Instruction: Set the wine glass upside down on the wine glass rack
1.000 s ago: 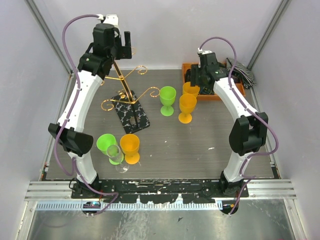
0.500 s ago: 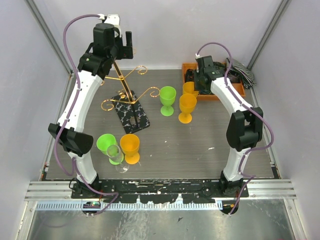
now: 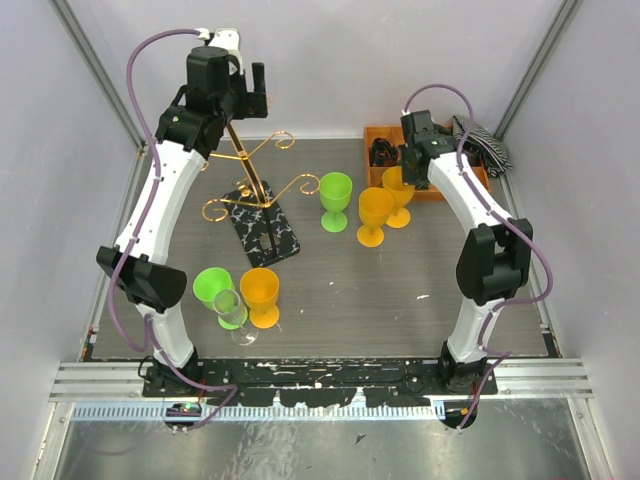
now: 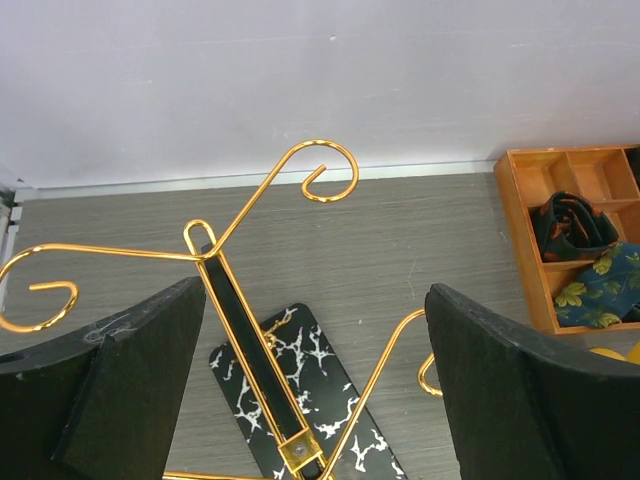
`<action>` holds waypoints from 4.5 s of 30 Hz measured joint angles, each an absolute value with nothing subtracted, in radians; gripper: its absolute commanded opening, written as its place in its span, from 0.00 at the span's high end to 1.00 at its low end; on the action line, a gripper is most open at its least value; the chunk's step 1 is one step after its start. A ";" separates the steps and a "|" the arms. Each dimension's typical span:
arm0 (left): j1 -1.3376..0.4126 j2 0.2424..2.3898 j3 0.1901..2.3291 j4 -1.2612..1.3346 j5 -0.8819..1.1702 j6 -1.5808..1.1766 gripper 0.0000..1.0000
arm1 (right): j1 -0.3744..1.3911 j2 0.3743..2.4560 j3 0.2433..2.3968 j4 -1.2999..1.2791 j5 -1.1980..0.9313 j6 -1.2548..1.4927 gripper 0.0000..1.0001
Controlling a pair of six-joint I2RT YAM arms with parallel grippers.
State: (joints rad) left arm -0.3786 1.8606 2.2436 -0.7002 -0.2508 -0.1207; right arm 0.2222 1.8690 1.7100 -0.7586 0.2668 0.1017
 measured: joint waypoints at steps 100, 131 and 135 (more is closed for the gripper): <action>-0.406 1.676 1.863 -0.024 -0.064 -1.152 0.95 | 0.647 1.616 1.262 0.983 -0.065 -0.404 0.59; -0.230 1.093 1.172 0.315 -0.425 0.062 1.00 | 0.652 1.483 1.161 0.661 0.104 -0.522 0.38; -0.203 1.077 1.118 0.342 -0.436 0.110 1.00 | 0.652 1.481 1.156 0.654 0.103 -0.526 0.37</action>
